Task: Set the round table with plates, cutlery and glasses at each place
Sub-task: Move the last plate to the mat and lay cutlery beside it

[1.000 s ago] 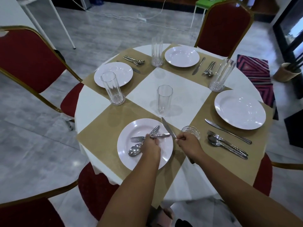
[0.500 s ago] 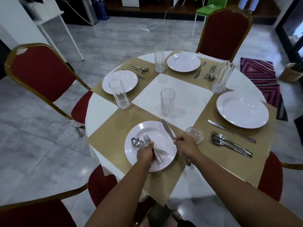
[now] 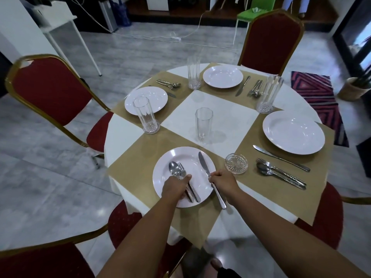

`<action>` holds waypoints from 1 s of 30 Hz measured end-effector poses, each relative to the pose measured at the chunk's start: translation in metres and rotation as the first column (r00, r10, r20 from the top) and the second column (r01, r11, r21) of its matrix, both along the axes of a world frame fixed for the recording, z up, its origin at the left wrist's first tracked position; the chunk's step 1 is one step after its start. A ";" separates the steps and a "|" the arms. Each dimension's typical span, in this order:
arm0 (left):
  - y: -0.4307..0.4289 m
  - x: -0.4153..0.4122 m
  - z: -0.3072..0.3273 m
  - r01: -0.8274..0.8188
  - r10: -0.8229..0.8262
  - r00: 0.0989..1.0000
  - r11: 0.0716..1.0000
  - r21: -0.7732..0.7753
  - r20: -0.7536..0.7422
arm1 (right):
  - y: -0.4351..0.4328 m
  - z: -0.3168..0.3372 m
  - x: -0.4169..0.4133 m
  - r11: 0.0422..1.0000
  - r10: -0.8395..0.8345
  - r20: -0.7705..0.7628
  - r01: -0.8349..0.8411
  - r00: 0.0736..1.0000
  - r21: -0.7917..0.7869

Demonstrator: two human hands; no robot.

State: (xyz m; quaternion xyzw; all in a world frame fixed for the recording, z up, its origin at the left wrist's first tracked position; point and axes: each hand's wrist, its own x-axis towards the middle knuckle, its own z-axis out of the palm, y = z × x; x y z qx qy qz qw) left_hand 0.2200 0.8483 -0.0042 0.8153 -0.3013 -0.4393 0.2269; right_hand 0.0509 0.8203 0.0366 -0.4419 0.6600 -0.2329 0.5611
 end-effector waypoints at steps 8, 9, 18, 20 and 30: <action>-0.004 -0.004 -0.003 -0.105 0.104 0.994 0.994 -0.029 -0.022 | -0.001 -0.009 0.004 1.000 -0.003 0.012 0.003 1.000 0.006; -0.005 -0.003 -0.007 -0.151 0.148 0.986 0.988 -0.032 -0.071 | -0.001 -0.011 0.005 1.000 0.001 0.009 -0.001 1.000 0.011; 0.003 0.002 0.003 -0.226 0.209 0.962 0.971 -0.084 -0.178 | 0.000 -0.014 0.013 0.987 -0.071 0.161 0.046 0.984 0.156; 0.004 0.006 0.004 -0.237 0.218 0.959 0.967 -0.096 -0.180 | 0.000 -0.015 0.016 0.983 -0.092 0.193 0.057 0.977 0.177; 0.011 0.037 0.014 -0.245 0.201 0.936 0.962 -0.124 -0.289 | 0.009 -0.016 0.050 0.956 -0.163 0.292 0.078 0.942 0.282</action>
